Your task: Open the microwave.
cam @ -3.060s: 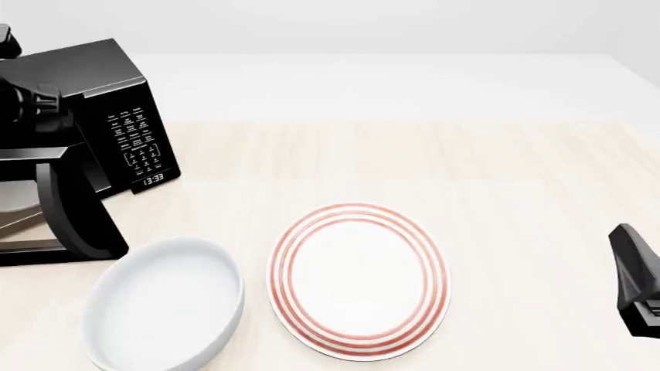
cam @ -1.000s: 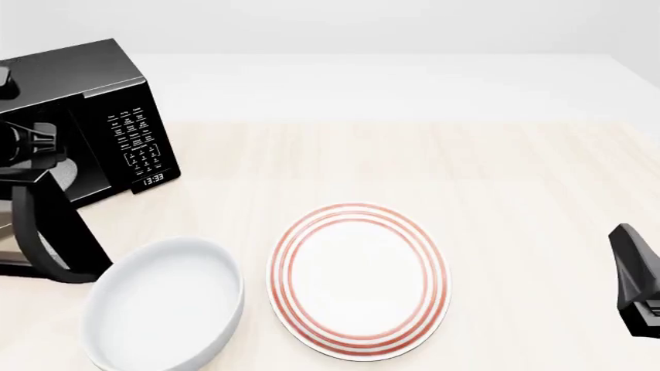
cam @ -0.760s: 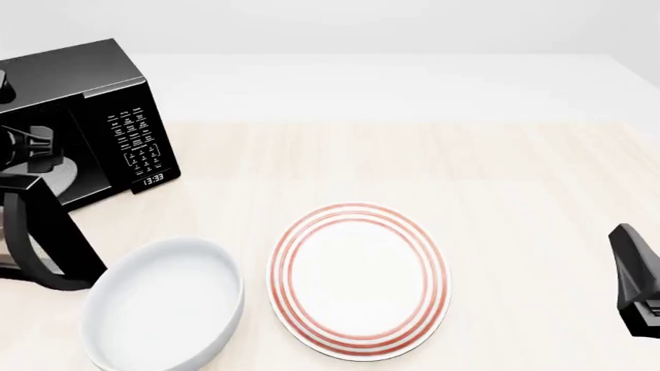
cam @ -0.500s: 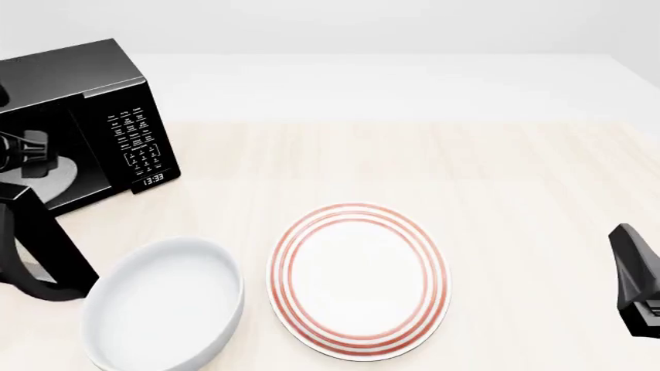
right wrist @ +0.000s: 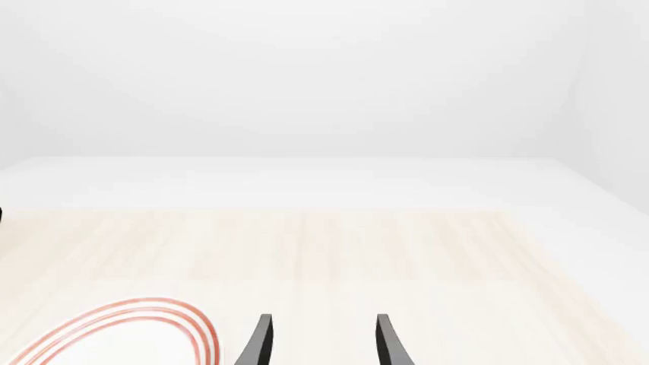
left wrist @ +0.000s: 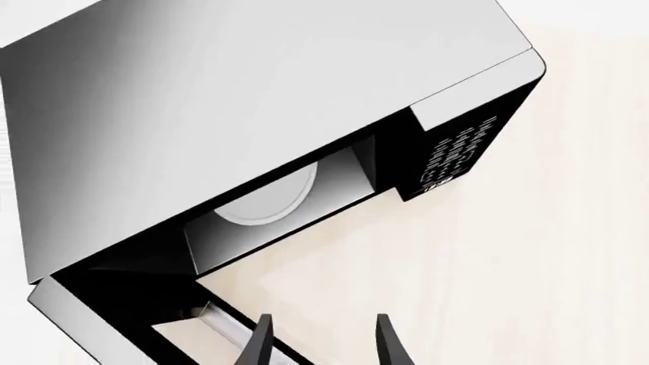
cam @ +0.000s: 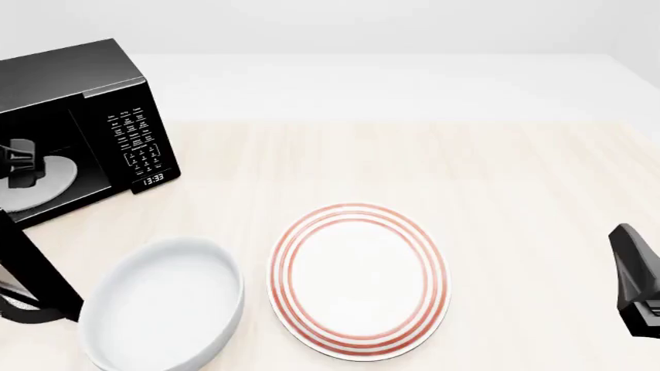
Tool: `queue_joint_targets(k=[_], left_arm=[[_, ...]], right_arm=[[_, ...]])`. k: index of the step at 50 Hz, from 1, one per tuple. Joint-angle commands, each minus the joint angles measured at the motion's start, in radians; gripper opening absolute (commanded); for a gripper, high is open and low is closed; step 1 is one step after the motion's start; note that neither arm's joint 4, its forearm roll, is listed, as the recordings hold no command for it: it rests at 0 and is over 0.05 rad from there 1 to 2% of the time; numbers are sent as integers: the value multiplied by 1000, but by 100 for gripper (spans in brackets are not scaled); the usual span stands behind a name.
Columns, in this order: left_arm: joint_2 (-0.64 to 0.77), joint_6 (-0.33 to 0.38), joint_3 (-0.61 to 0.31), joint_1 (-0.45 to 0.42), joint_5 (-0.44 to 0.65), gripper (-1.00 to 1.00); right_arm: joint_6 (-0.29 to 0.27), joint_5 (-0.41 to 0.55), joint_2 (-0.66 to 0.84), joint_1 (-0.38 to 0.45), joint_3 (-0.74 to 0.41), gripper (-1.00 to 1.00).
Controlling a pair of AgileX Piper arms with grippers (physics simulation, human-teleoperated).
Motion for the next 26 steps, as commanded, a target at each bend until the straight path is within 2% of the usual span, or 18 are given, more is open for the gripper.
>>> queue_joint_targets(k=[1, 26], left_arm=[[-15, 11, 57, 18, 27, 100], [-49, -1, 103, 34, 19, 100]], right_arm=[[0, 0, 0, 0, 0, 100], [0, 0, 0, 0, 0, 100]])
